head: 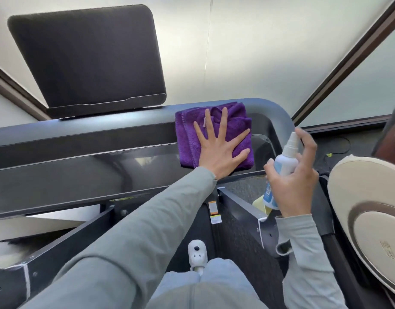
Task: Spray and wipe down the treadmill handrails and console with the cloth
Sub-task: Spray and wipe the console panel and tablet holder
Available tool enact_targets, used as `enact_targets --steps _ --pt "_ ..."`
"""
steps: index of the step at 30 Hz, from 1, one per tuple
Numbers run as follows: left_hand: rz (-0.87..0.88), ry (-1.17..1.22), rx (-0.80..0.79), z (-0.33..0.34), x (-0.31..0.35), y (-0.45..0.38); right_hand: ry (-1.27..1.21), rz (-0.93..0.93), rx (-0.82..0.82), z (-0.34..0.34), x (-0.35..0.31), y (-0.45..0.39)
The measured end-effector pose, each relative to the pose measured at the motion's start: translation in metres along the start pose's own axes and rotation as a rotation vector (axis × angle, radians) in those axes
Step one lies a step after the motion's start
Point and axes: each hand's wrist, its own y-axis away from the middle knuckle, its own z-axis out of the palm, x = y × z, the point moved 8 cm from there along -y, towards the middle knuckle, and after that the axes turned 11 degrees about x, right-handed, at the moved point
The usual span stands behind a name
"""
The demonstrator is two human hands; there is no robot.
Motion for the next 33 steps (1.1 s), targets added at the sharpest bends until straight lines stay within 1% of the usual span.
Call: enact_targets --steps 3,5,7,12,15,17,19,22,25,27,29,33 --pt "0.034 -0.001 0.015 0.002 0.012 -0.005 -0.005 0.002 0.007 -0.001 0.0 -0.007" --pt "0.047 0.005 0.028 -0.002 0.003 -0.001 -0.01 0.012 0.008 -0.003 0.0 -0.01" --pt "0.023 -0.002 0.027 -0.011 -0.017 0.009 -0.002 0.024 0.007 -0.005 0.001 -0.012" --pt "-0.208 -0.01 0.004 -0.032 -0.091 0.059 0.036 0.039 -0.005 -0.011 0.005 -0.015" --pt "-0.295 0.018 0.016 -0.041 -0.111 0.074 0.072 0.022 0.029 -0.017 0.008 -0.014" --pt "-0.272 -0.032 0.023 -0.037 -0.096 0.065 0.094 0.017 0.043 -0.019 0.009 -0.012" --pt "-0.207 -0.048 0.024 -0.028 -0.066 0.047 0.107 0.019 0.029 -0.018 0.009 -0.01" --pt "-0.08 -0.034 0.003 -0.009 -0.014 0.018 0.118 0.007 0.009 -0.015 0.004 -0.007" --pt "-0.019 0.016 -0.023 0.003 0.017 0.005 0.086 -0.009 -0.026 -0.009 -0.007 -0.004" --pt "-0.001 0.026 -0.008 0.0 0.013 0.006 0.048 -0.011 -0.057 -0.003 -0.014 -0.003" --pt "-0.008 0.02 0.027 -0.008 -0.008 0.015 0.028 -0.007 -0.092 0.004 -0.021 -0.002" --pt "-0.126 -0.005 0.046 -0.026 -0.067 0.043 -0.017 -0.037 -0.159 0.028 -0.039 0.002"
